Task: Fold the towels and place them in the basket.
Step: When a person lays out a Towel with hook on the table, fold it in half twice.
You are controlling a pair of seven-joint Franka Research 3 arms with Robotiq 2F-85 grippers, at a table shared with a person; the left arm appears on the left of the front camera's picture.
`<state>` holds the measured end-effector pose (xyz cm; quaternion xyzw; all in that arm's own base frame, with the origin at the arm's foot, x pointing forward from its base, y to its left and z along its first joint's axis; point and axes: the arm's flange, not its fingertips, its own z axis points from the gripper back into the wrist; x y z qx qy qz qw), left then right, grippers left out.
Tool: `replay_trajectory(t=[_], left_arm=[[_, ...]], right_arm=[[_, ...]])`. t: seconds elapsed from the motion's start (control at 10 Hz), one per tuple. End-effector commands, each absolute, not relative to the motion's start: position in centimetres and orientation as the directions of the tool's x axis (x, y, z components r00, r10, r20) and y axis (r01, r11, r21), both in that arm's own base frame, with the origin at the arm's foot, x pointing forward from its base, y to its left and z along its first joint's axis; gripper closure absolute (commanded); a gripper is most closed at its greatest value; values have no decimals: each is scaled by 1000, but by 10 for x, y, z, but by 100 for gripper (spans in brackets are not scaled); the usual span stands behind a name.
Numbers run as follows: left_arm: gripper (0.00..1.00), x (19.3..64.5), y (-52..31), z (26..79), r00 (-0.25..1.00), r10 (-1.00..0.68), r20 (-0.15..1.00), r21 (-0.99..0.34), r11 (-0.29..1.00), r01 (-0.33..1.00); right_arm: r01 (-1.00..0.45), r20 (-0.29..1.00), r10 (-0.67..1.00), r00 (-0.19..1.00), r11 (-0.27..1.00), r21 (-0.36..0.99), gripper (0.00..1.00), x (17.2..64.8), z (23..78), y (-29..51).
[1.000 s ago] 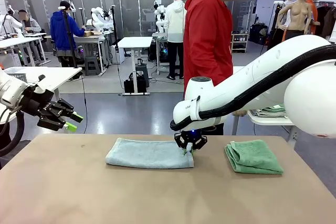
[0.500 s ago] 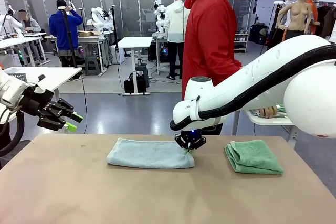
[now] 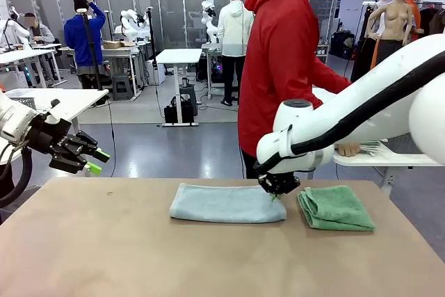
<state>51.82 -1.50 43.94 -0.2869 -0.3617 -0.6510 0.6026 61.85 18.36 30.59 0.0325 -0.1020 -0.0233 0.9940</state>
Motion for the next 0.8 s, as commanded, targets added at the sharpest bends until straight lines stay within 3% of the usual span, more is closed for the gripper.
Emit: replay_trajectory(t=[0.0, 0.3, 0.7], left_arm=[[43, 518, -15, 439, -128, -577, 807, 141, -23, 990], [43, 518, -15, 439, -128, -577, 807, 141, -23, 990], [43, 518, -15, 439, -128, -577, 807, 141, -23, 990]], right_arm=[[25, 310, -39, 950, 999, 48, 100, 603, 321, 174], [-9, 393, -23, 919, 997, 80, 100, 607, 374, 215], [33, 312, -61, 948, 995, 93, 100, 637, 395, 341]])
